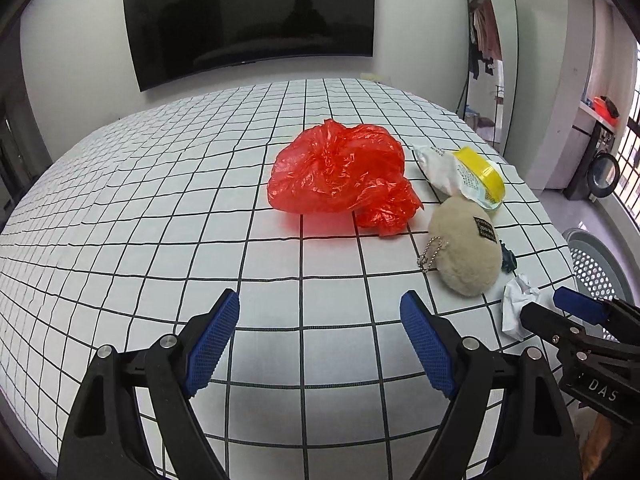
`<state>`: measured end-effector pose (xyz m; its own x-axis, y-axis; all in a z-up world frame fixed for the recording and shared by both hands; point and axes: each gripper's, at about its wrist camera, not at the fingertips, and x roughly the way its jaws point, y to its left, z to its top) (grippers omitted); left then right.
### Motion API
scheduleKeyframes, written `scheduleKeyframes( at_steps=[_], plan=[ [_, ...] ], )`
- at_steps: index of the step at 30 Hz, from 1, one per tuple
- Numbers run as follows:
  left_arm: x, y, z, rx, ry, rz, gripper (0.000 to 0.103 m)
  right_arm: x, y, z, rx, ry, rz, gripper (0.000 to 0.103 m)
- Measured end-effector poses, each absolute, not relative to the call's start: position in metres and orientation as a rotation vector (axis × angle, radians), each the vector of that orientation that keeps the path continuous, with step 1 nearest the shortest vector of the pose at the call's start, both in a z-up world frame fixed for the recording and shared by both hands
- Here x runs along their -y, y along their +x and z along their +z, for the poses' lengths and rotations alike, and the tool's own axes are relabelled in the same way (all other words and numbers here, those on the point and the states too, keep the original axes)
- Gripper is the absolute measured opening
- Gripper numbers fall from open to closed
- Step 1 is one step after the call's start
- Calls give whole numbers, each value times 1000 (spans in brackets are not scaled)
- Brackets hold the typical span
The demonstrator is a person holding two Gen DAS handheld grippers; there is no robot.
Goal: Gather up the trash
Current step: 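Move both tools back to the table and grasp the crumpled white paper with the right gripper, then grasp the beige fuzzy ball with the left gripper while the right gripper holds the paper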
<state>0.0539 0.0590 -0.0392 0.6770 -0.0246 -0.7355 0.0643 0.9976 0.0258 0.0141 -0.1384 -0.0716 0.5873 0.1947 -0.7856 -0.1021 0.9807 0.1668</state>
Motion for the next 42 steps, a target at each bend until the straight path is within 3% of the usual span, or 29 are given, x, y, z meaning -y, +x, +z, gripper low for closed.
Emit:
scheduleKeyframes(
  at_steps=[11, 17, 42],
  plan=[
    [-61, 60, -47, -856, 32, -70, 81, 121, 26, -82, -952, 39, 163, 55],
    [-53, 61, -47, -859, 38, -83, 81, 120, 25, -81, -944, 18, 172, 32],
    [34, 87, -37, -886, 104, -168, 92, 232, -21, -73, -858, 255, 68, 31]
  ],
)
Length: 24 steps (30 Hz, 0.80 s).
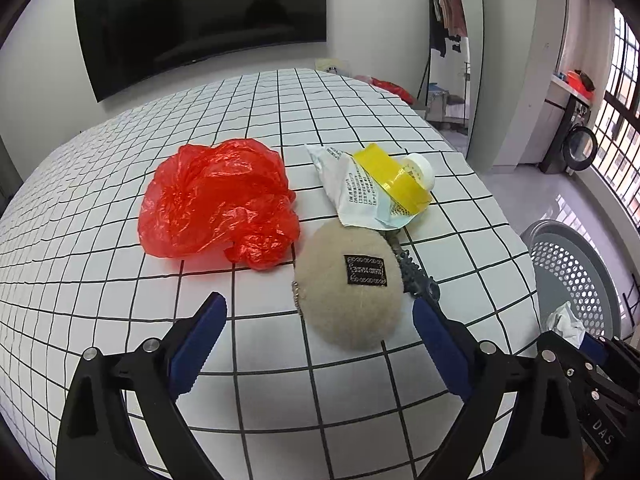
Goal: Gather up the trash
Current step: 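Grasp the beige fuzzy ball with the left gripper while the right gripper holds the paper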
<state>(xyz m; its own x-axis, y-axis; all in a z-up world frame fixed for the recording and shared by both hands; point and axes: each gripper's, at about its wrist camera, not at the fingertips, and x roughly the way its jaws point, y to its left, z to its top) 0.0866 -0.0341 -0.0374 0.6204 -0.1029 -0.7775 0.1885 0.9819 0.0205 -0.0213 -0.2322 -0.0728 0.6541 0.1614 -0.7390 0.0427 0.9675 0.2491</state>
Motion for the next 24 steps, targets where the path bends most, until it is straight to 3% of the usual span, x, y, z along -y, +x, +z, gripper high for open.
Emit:
scheduleKeyframes(
  at_steps=[9, 14, 16, 24],
  plan=[
    [53, 98, -50, -917, 144, -151, 91, 252, -21, -76, -857, 308, 67, 31],
    [54, 101, -56, -940, 146, -152, 63, 255, -21, -75, -854, 315, 69, 31],
    [52, 100, -56, -945, 140, -162, 56, 256, -21, -75, -853, 318, 67, 31],
    [36, 76, -46, -903, 132, -166, 53, 253, -25, -70, -843, 311, 60, 31]
  ],
)
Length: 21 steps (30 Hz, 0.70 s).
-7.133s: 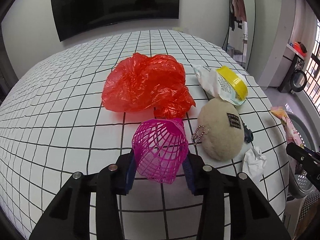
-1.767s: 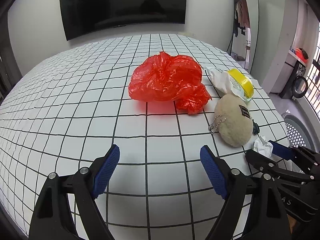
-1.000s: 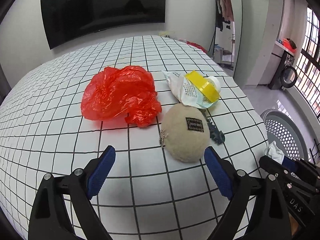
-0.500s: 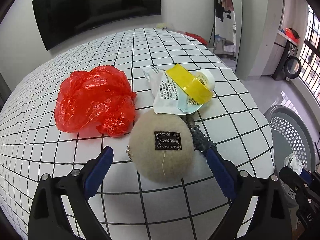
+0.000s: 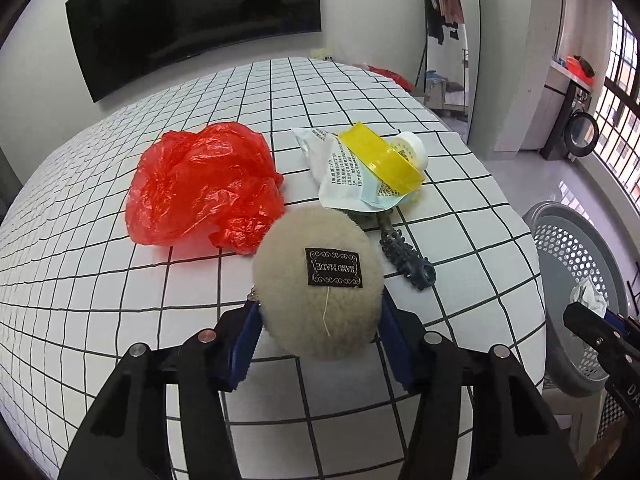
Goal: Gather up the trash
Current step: 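Grasp the beige fuzzy ball with the left gripper while the right gripper holds the paper, then carry the paper and fuzzy ball over the grey basket with both grippers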
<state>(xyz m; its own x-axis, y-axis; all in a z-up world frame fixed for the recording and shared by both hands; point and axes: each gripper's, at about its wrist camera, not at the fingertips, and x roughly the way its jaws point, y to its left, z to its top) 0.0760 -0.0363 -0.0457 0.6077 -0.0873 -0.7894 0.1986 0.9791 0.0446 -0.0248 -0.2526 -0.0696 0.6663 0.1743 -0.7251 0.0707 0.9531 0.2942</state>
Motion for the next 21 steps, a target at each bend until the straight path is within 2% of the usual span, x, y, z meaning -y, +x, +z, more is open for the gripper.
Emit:
scheduleKeyframes(
  at_steps=[11, 21],
  plan=[
    [23, 33, -11, -794, 112, -219, 53, 250, -42, -64, -824, 313, 50, 31],
    [92, 23, 7, -735, 147, -411, 53, 289, -74, -56, -785, 335, -58, 31]
  ],
)
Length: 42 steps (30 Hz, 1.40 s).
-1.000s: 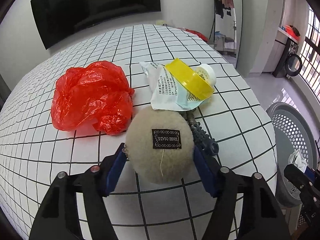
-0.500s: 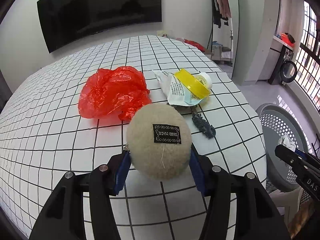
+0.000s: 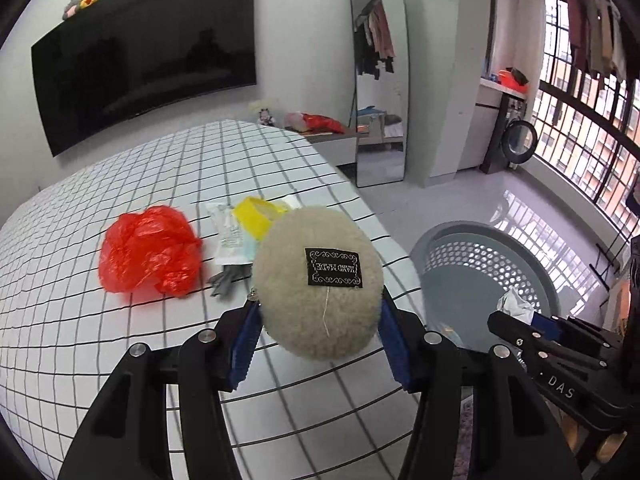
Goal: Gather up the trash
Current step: 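Carry the paper and fuzzy ball over the grey basket with both grippers, then open both grippers to drop the paper and fuzzy ball into the basket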
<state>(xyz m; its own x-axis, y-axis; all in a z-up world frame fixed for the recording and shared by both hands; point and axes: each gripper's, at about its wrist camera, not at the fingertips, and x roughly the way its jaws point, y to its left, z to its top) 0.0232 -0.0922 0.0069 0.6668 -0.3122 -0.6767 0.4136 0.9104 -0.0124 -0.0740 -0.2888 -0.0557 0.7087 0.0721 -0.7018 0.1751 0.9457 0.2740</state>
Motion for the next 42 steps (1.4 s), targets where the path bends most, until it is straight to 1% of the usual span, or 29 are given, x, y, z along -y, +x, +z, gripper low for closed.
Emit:
scheduleKeyframes(
  at_steps=[5, 12, 18, 27, 31, 33, 35, 36, 37, 42],
  plan=[
    [143, 23, -3, -768, 173, -503, 54, 323, -89, -58, -776, 357, -141, 31],
    [207, 20, -27, -827, 264, -559, 54, 368, -95, -80, -804, 415, -197, 31],
    [233, 22, -47, -872, 318, -546, 54, 389, -89, -95, -820, 448, -187, 31],
    [251, 30, -57, -898, 343, -546, 54, 405, -79, -105, -843, 463, -199, 32],
    [255, 31, -59, -903, 355, -542, 58, 412, -80, -106, -833, 474, -210, 33],
    [256, 30, -57, -897, 358, -537, 61, 414, -81, -104, -827, 470, -214, 40],
    [255, 29, -55, -885, 358, -530, 74, 417, -84, -102, -807, 475, -222, 57],
    [255, 29, -54, -878, 357, -527, 75, 419, -86, -101, -795, 483, -226, 60],
    [255, 28, -53, -874, 356, -526, 75, 421, -88, -100, -786, 491, -228, 62],
    [253, 27, -52, -874, 355, -522, 76, 424, -91, -101, -791, 502, -230, 62]
  ],
)
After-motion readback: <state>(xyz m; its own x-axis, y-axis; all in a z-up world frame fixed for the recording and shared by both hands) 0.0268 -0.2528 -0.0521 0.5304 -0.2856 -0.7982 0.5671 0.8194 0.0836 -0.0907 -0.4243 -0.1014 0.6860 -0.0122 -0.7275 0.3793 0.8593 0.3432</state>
